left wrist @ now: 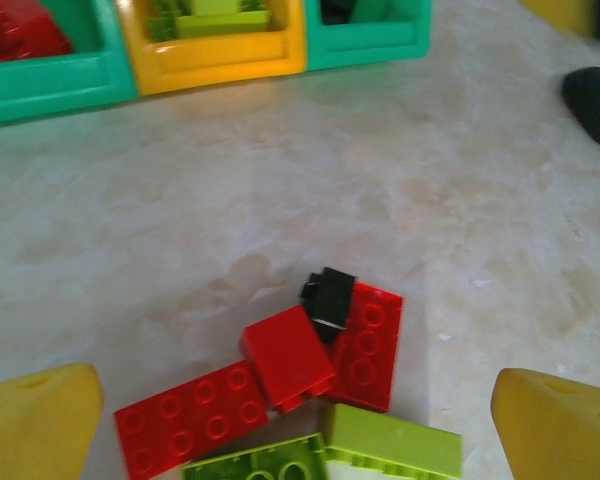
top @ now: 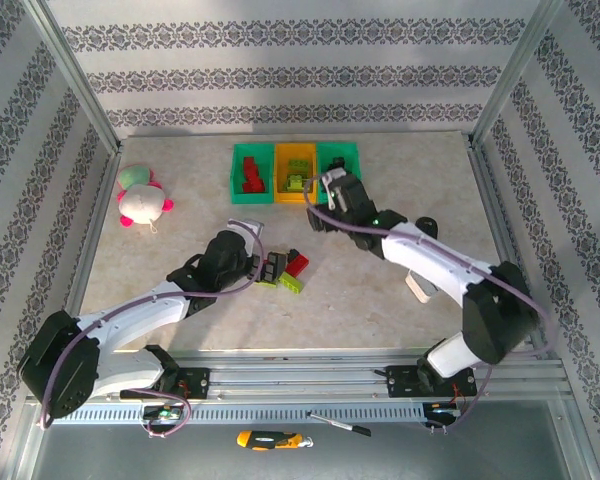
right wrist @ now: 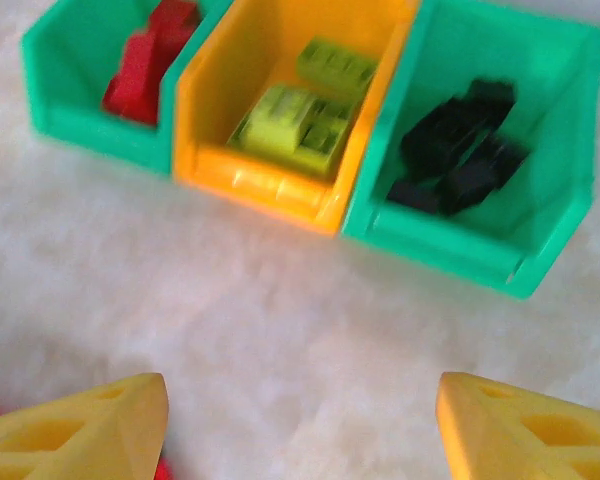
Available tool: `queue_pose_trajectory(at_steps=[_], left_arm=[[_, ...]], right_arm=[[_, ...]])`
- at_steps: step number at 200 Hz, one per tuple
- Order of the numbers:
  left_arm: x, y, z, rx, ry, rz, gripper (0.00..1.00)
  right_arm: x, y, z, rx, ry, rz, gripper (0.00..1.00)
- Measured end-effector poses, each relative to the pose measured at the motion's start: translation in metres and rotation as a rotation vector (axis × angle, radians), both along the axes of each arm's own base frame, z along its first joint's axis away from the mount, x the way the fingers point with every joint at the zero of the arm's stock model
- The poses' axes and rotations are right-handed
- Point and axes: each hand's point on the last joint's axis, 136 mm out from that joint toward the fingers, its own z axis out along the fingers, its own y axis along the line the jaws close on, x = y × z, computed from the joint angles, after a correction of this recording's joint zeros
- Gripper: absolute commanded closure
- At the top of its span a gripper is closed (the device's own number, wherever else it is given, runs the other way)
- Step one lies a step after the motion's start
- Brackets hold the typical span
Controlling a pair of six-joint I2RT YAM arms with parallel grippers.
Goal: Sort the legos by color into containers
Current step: Place the lego in the container, then pick up the lego from the center of the table.
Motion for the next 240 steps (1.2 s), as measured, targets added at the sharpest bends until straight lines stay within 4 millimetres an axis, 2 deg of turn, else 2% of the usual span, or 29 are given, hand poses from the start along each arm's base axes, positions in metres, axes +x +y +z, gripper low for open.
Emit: queue_pose_trajectory(at_steps=[26, 50, 63, 84, 122, 156, 192, 214, 240], left_arm=[[0.005, 0.023, -0.005, -0.004, 0.043, 0.094, 0.01], [0.008, 0.042, -0.013, -0.007, 0.09, 0.168, 0.01], [0.009, 0.049, -0.016, -0.01, 0.11, 0.196, 0.01], [0.009, 0.054, -0.019, -0.019, 0.13, 0.221, 0.01], [0.007, 0.056, -0.018, -0.035, 0.139, 0.235, 0.01], [0.005, 0.058, -0.017, -0.041, 0.141, 0.24, 0.01], [0.004, 0.058, -0.019, -0.042, 0.145, 0.242, 0.01], [0.004, 0.057, -0.019, -0.044, 0.147, 0.239, 0.01], [0.003, 0.057, -0.019, -0.045, 0.148, 0.237, 0.01]], right_arm=[[-0.053, 0.017, -0.03, -0.067, 0.072, 0.12, 0.29], [-0.094, 0.032, -0.056, -0.113, 0.137, 0.222, 0.32], [-0.11, 0.04, -0.065, -0.121, 0.17, 0.266, 0.33], [-0.124, 0.052, -0.08, -0.13, 0.213, 0.302, 0.35], [-0.135, 0.067, -0.116, -0.179, 0.302, 0.32, 0.44], [-0.134, 0.071, -0.133, -0.199, 0.343, 0.312, 0.52], [-0.131, 0.076, -0.14, -0.204, 0.357, 0.312, 0.63], [-0.131, 0.076, -0.14, -0.203, 0.358, 0.312, 0.73], [-0.132, 0.076, -0.136, -0.198, 0.355, 0.31, 0.8]])
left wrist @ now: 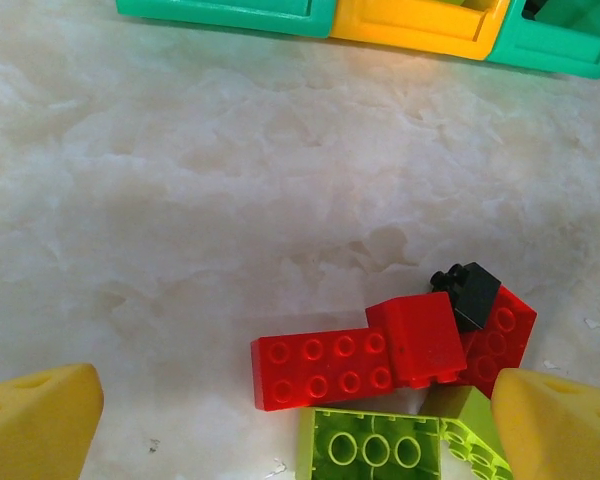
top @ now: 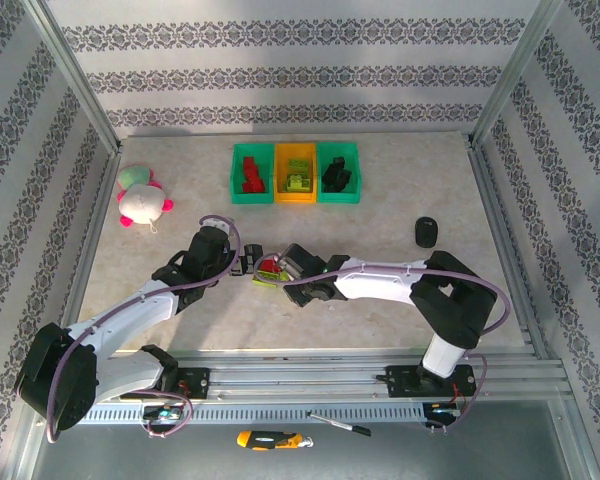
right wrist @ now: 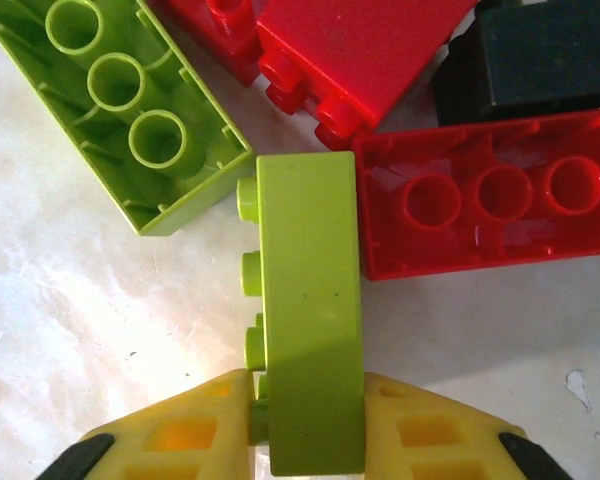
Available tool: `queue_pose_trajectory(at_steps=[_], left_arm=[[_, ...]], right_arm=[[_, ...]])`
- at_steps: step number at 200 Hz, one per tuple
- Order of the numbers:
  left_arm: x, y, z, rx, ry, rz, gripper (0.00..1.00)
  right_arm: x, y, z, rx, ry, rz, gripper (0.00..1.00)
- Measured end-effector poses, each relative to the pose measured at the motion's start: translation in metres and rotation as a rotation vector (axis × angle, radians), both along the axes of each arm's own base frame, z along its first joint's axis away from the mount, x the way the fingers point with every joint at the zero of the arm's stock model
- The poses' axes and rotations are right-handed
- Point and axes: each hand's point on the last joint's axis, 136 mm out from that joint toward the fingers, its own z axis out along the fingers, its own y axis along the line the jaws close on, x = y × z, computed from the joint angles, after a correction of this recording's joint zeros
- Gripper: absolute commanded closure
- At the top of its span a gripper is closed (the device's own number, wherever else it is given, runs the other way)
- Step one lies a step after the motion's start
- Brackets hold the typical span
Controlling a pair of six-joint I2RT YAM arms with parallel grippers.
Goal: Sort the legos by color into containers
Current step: Pick up the lego from the center of the table, then place the lego in the container.
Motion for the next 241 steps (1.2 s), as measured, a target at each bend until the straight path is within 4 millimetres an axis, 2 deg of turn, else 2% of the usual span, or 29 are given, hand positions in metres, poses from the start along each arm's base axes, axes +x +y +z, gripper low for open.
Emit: queue_pose_trajectory(at_steps=[26, 55, 74, 88, 116, 150, 195, 224, 241], left_arm=[[0.0, 0.0, 0.0, -0.001, 0.0, -0.001, 0.01], [-0.002, -0.006, 0.0, -0.002, -0.002, -0.045, 0.01], [-0.004, -0.013, -0.002, -0.004, -0.028, -0.094, 0.01], [-0.008, -0.021, -0.004, -0.006, -0.05, -0.137, 0.01], [-0.016, -0.037, -0.005, -0.005, -0.1, -0.214, 0.01], [-0.014, -0.048, 0.004, -0.015, -0.179, -0.256, 0.01], [-0.011, -0.05, 0.009, -0.019, -0.216, -0.254, 0.01], [-0.011, -0.049, 0.008, -0.013, -0.222, -0.25, 0.01], [-0.012, -0.047, 0.005, -0.008, -0.217, -0.249, 0.01]], right_arm=[[-0.002, -0.002, 0.015, 0.026, -0.014, -0.001, 0.8], [-0.002, -0.004, 0.044, 0.082, -0.052, -0.006, 0.8], [0.006, -0.007, 0.063, 0.125, -0.088, -0.029, 0.81], [0.02, -0.013, 0.074, 0.146, -0.107, -0.074, 0.81], [0.064, -0.027, 0.096, 0.197, -0.158, -0.186, 0.81], [0.136, -0.028, 0.12, 0.261, -0.25, -0.297, 0.82], [0.229, -0.025, 0.109, 0.272, -0.29, -0.397, 0.82], [0.278, -0.02, 0.103, 0.294, -0.314, -0.432, 0.82], [0.299, -0.016, 0.099, 0.311, -0.32, -0.443, 0.81]])
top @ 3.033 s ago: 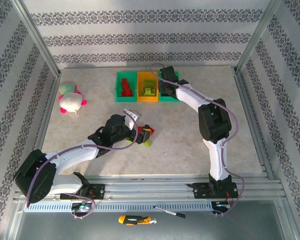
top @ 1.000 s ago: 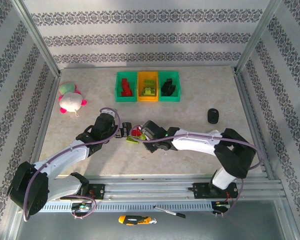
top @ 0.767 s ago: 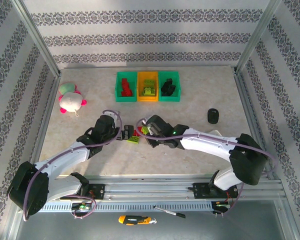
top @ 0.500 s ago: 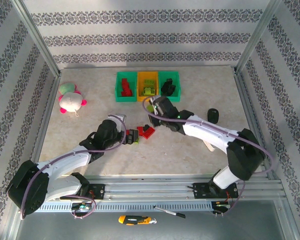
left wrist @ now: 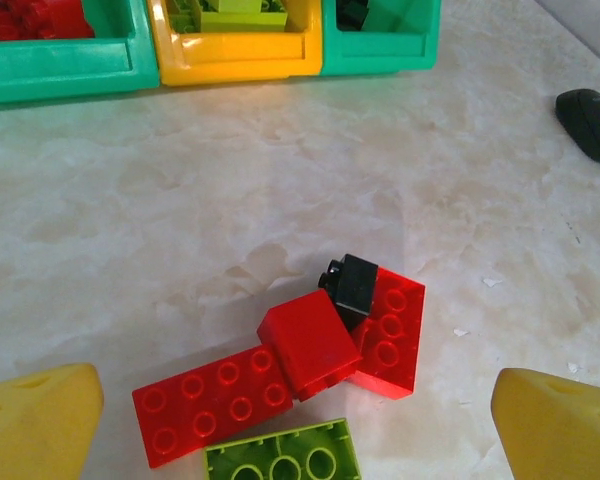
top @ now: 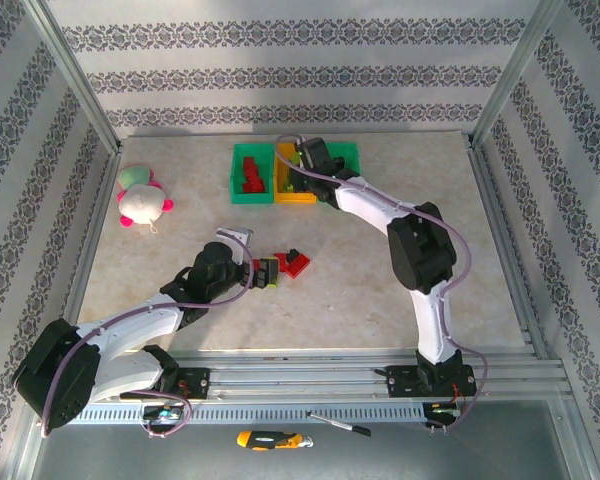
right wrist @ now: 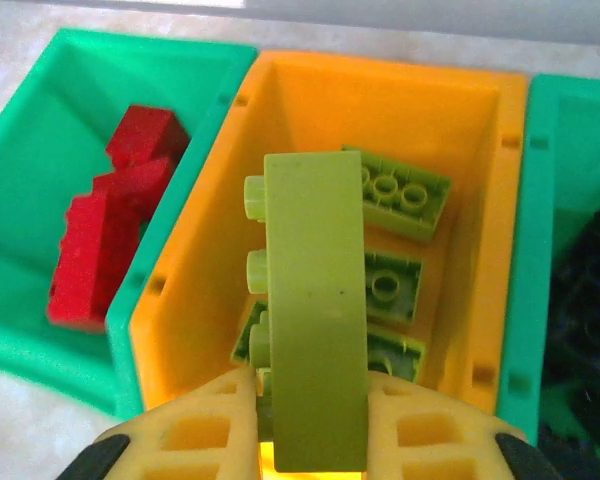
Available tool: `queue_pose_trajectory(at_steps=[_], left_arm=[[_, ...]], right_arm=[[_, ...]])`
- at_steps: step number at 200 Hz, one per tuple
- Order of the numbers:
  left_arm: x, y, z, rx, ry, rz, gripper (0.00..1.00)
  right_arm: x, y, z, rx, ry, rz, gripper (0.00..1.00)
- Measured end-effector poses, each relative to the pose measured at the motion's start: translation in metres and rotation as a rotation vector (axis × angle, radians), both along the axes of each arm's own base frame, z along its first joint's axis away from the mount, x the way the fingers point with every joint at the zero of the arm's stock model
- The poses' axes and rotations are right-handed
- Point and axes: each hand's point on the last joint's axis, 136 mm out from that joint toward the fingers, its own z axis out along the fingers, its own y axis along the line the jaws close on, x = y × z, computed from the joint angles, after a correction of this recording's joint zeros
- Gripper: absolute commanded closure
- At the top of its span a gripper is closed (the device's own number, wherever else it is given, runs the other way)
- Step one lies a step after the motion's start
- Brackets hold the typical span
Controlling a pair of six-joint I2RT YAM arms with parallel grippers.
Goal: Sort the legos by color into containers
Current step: Place the lego in the container.
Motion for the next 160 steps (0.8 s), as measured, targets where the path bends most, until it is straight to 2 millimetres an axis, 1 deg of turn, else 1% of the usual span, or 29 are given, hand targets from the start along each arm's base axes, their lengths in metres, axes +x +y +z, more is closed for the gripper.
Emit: queue_pose_trajectory(at_steps=[22, 39, 56, 71, 102, 118, 131, 144, 160], left_arm=[[0.001, 0.001, 0.0, 0.005, -0.004, 0.005, 0.01], [0.001, 0.002, -0.001, 0.01, -0.005, 0.007, 0.01], [0.001, 0.002, -0.001, 0.012, -0.006, 0.009, 0.01], [0.0, 0.001, -0.001, 0.013, -0.007, 0.007, 0.01], [0.0, 0.006, -0.006, 0.045, 0.016, 0.023, 0.01], [0.0, 0.01, -0.009, 0.079, 0.049, 0.04, 0.01], [0.0, 0.013, -0.012, 0.115, 0.087, 0.059, 0.01], [-0.002, 0.014, -0.014, 0.152, 0.119, 0.072, 0.01], [-0.008, 0.012, -0.016, 0.189, 0.151, 0.079, 0.01]], right_arm=[[0.02, 0.005, -0.002, 0.028, -0.006, -0.007, 0.8], [0.028, 0.012, -0.003, 0.058, -0.002, -0.001, 0.78], [0.032, 0.02, -0.004, 0.08, 0.006, 0.016, 0.75], [0.033, 0.025, -0.006, 0.096, 0.016, 0.028, 0.66], [0.028, 0.029, -0.008, 0.103, 0.038, 0.058, 0.48], [0.018, 0.025, -0.009, 0.085, 0.047, 0.072, 0.42], [0.004, 0.017, -0.005, 0.07, 0.055, 0.082, 0.37], [-0.015, 0.01, 0.007, 0.061, 0.048, 0.096, 0.34], [-0.041, -0.001, 0.029, 0.048, 0.02, 0.117, 0.29]])
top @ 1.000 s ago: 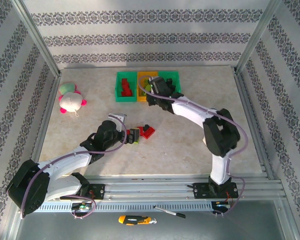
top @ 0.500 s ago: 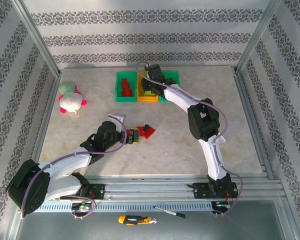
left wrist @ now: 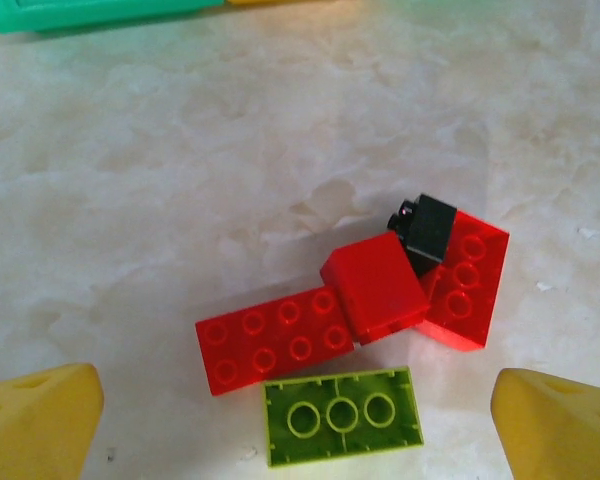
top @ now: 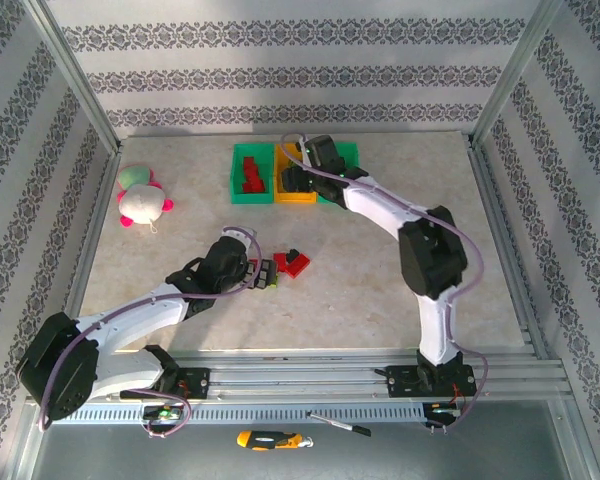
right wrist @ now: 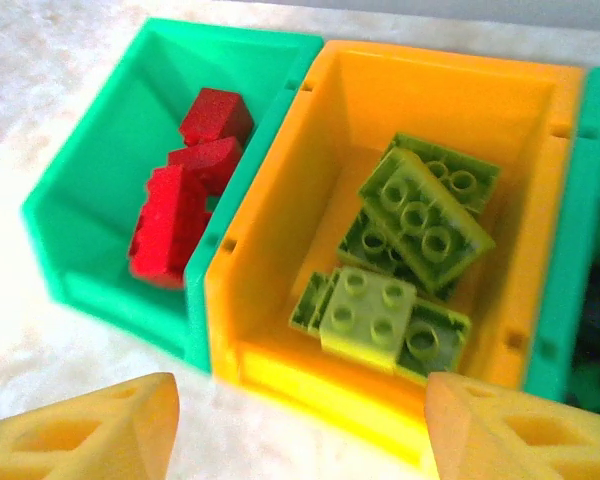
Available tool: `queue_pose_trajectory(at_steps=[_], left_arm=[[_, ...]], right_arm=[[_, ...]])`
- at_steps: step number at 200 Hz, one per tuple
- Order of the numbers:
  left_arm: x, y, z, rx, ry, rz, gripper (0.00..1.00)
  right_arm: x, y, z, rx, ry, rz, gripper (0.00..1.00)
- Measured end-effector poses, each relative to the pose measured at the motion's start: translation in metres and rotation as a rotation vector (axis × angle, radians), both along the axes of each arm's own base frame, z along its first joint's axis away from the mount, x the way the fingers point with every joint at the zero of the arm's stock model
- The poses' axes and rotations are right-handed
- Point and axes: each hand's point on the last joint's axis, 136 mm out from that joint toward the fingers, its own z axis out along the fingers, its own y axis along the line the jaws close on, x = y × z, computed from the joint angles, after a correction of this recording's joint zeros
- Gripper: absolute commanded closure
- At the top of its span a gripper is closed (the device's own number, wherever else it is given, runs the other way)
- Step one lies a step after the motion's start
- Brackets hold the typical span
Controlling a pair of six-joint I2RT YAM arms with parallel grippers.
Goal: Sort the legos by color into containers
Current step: Place the lego in the container, then pick up the lego from the center of the table.
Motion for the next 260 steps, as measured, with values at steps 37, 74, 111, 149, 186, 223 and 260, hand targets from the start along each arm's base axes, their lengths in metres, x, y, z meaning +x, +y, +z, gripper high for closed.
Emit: queue_pose_trajectory(at_steps=[37, 74, 111, 149, 186, 223, 260], left_arm=[[-0.015, -0.001, -0.015, 0.089, 0.086, 0.024, 0.01], [-0.022, -0.005, -0.033, 0.122, 0.166, 0.046, 0.0], [-0.022, -0.009, -0.046, 0.133, 0.233, 0.082, 0.03], [-0.022, -0.013, -0.061, 0.152, 0.291, 0.09, 0.03], [-0.021, -0.018, -0.074, 0.171, 0.33, 0.08, 0.04], [-0.024, -0.021, -0.085, 0.184, 0.366, 0.062, 0.11], [-0.022, -0.019, -0.09, 0.208, 0.372, 0.072, 0.26]], right_arm=[[-0.072, -0.019, 0.042, -0.035, -0.109, 0.084, 0.22], [-0.143, -0.044, 0.037, -0.091, -0.131, 0.167, 0.16], [-0.202, -0.059, 0.031, -0.119, -0.139, 0.251, 0.15], [-0.238, -0.064, 0.025, -0.115, -0.119, 0.321, 0.15], [-0.245, -0.06, 0.023, -0.112, -0.105, 0.351, 0.15], [-0.249, -0.055, 0.012, -0.123, -0.069, 0.379, 0.15], [-0.253, -0.052, 0.011, -0.12, -0.064, 0.395, 0.15]])
